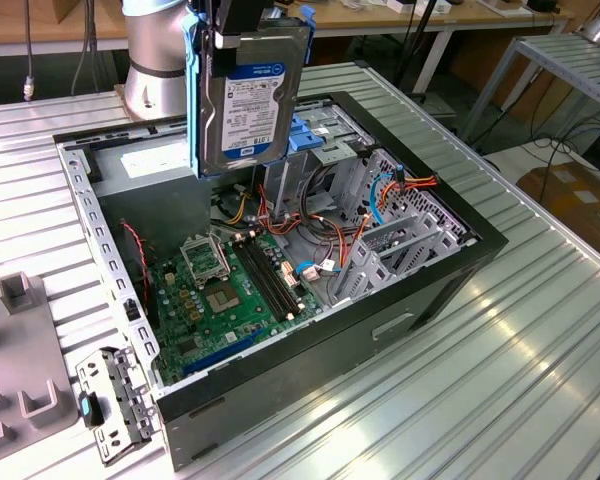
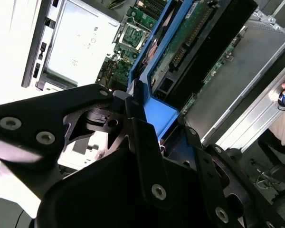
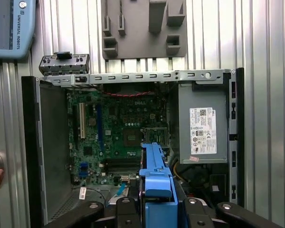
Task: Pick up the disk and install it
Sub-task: 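Insert the disk into the insertion slot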
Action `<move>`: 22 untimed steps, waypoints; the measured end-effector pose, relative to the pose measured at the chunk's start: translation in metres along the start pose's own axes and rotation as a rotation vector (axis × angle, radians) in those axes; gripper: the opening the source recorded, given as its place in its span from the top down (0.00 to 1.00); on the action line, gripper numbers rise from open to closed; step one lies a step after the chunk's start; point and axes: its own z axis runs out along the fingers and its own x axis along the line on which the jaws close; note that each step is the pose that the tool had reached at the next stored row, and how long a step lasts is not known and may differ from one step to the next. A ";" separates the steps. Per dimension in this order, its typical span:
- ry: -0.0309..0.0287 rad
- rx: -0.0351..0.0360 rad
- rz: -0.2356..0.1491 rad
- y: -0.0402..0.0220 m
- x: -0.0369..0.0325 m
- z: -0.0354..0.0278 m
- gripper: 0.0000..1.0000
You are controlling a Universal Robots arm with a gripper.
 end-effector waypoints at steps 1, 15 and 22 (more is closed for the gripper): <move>0.0000 0.0000 0.000 -0.0001 0.0000 0.0000 0.63; 0.0060 0.0002 0.000 -0.0006 0.0093 0.0018 0.63; 0.0202 0.0009 -0.001 -0.0012 0.0214 0.0027 0.63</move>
